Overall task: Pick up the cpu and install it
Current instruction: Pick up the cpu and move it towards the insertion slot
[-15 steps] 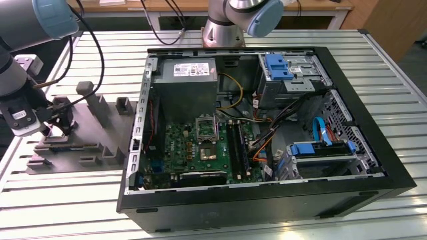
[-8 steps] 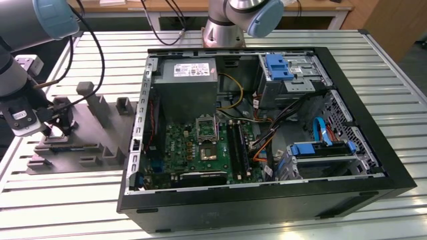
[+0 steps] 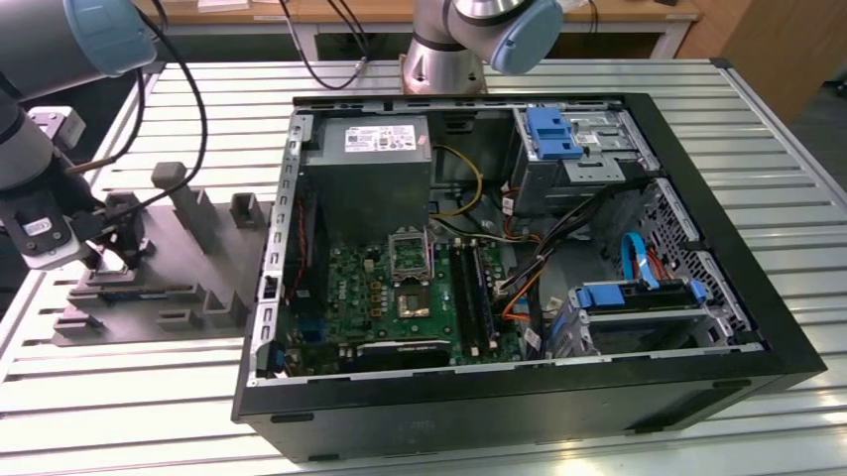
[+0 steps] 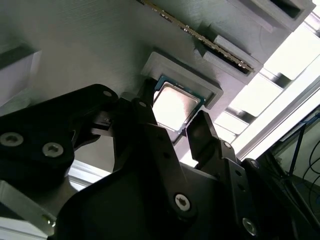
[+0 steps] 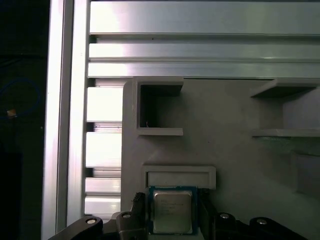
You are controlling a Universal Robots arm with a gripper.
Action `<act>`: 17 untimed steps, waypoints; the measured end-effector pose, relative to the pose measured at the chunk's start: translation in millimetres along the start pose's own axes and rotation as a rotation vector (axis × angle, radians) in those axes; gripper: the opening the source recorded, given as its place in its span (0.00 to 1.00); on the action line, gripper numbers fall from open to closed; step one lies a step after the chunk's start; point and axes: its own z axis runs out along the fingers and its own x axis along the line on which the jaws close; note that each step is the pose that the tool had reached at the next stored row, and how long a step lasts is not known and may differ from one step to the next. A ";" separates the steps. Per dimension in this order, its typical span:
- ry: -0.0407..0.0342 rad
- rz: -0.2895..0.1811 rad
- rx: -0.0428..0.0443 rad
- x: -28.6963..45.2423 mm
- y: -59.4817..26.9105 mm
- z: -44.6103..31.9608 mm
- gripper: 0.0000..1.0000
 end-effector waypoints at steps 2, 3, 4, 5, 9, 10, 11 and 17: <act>0.0001 0.000 0.0000 0.0 0.0 -0.3 0.53; 0.0001 0.000 0.0000 0.0 0.0 -0.4 0.53; 0.0001 0.000 0.0000 0.0 0.0 -0.4 0.53; 0.0002 0.000 0.0001 0.0 0.0 -0.4 0.53; 0.0004 0.000 0.0002 0.0 0.0 -0.5 0.52; 0.0004 0.000 0.0002 0.0 0.0 -0.5 0.47; 0.0003 0.000 0.0001 -0.1 0.0 -0.4 0.47; 0.0001 0.000 0.0000 -0.4 0.0 -0.5 0.47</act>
